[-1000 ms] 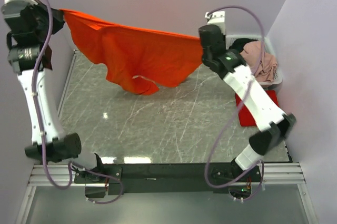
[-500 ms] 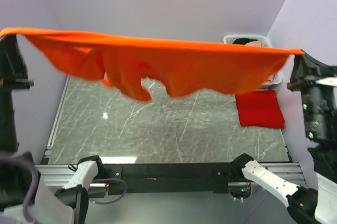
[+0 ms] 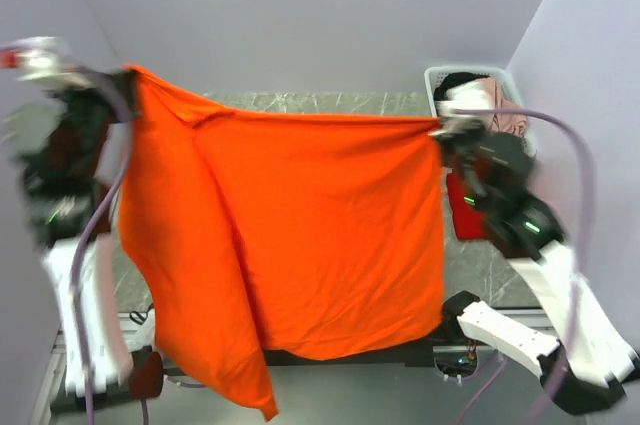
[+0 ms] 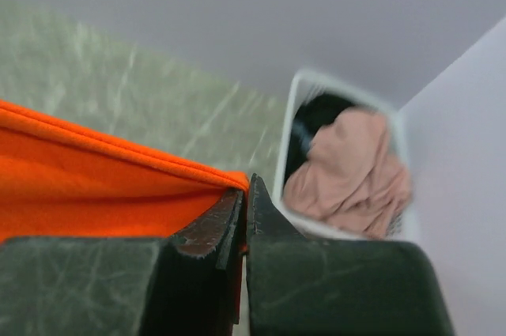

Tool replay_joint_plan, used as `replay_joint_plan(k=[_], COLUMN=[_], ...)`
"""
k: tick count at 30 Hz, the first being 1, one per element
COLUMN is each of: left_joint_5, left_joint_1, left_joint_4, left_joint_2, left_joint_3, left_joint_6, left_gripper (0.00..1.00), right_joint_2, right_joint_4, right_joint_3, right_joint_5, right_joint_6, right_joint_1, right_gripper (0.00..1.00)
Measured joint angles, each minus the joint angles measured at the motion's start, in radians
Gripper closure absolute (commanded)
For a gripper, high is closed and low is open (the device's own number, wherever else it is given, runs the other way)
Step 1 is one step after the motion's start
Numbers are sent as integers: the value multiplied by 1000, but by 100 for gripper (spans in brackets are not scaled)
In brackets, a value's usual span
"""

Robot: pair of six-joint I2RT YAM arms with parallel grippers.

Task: Fold and stack the t-shirts
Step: Flatten the tshirt out, then fold the tshirt

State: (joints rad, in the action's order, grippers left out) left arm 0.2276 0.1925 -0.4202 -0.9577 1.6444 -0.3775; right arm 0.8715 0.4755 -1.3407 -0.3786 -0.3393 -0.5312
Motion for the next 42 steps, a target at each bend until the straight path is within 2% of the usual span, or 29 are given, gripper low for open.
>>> replay_joint_plan(k=[3,6,8,10,13,17,23,31,37,42], left_joint_5=[66,97,101,106,116,133,172,197,196,152], left_joint_1=[-1,-2,-2,-2,-5,-12,-27,-59,-65,-65], left_joint_4=[116,200,214,215,237,256,262,227,162,93], left_joint_2=[-85,-280,-427,-565,-708,-850,-1003,-1159,-1163,-1057], left_joint_3=[-294,-511,-590,-605,-583,-433,-196,-20,6,-54], left_joint_6=[2,5,8,8,9,18,29,2,-60,-105], left_gripper=[94,95,95,96,96,94,94,94,96,98], right_joint_2=[116,306,470,605,741,851,976,1099,1126,1105], right_joint_4=[-74,-190,-249,-262,-306,-345,-411,-419,-390,-380], right_joint_3=[162,289,351,374,364,275,102,-35,-56,-40], right_joint_5=[6,3,2,6,13,19,22,40,45,47], right_joint_6=[4,8,8,4,-10,-37,-91,-130,-131,-123], right_joint_1=[2,5,15,32,73,130,176,223,229,228], right_gripper=[100,100,100,100,100,100,100,100,100,100])
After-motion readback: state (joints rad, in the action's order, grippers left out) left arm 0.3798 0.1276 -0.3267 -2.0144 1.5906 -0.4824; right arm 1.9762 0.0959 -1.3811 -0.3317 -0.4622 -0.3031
